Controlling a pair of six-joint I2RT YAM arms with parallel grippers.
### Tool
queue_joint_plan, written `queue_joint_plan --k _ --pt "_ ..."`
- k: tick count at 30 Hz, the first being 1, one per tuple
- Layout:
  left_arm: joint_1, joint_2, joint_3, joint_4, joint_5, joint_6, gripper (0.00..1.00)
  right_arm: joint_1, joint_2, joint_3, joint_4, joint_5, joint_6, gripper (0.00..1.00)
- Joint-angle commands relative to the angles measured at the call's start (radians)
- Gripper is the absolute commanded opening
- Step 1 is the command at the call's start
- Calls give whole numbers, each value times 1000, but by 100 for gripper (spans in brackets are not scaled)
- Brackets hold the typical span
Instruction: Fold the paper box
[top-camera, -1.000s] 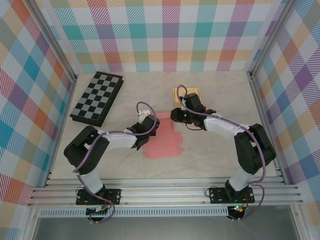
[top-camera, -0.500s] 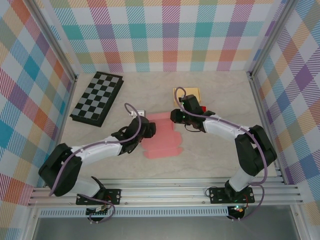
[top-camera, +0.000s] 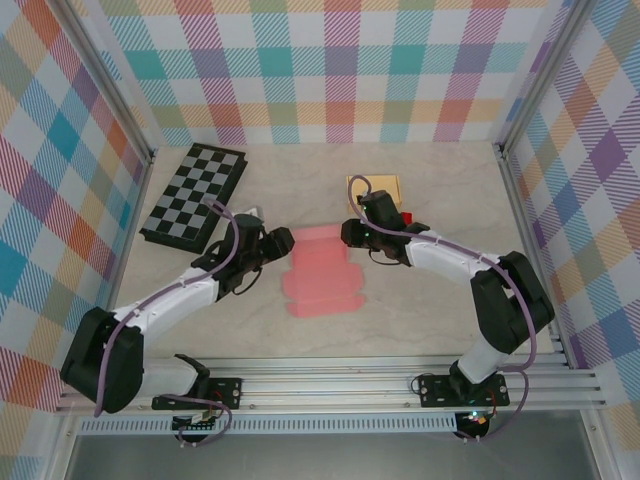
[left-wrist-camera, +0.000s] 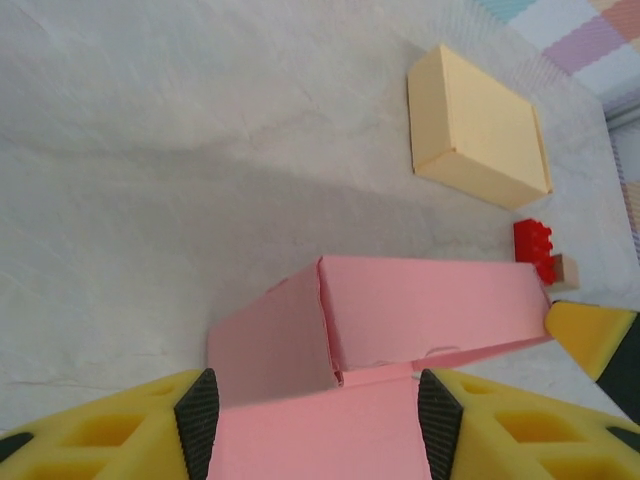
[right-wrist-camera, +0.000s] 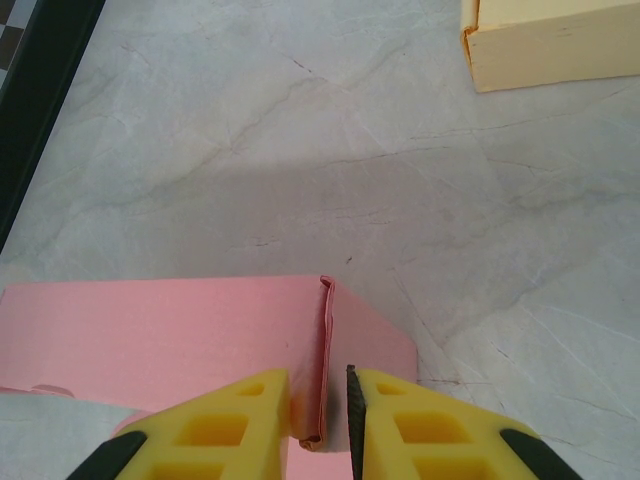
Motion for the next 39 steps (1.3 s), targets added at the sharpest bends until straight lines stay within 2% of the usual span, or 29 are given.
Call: queue_joint_plan --k 1,10,14,20,23,29,34,39 --pt "7 36 26 71 65 -57 56 7 -10 -23 -66 15 -14 24" --pt "7 126 56 119 64 -93 36 11 -6 -22 -69 17 -20 24" --pt "7 145 51 114 48 -98 32 13 -3 -20 -71 17 -25 24" --pt "7 175 16 115 14 -125 14 13 -2 -22 -73 22 -24 24" --pt "8 183 6 97 -9 -127 12 16 -2 -26 -71 27 -21 24" --pt "9 160 32 17 -31 -89 14 21 -8 -34 -76 52 -15 24" --pt "9 83 58 -129 -69 -38 29 31 -16 -33 -95 91 -3 24" --pt "9 -49 31 -292 -83 39 38 40 -24 -32 -116 130 23 24"
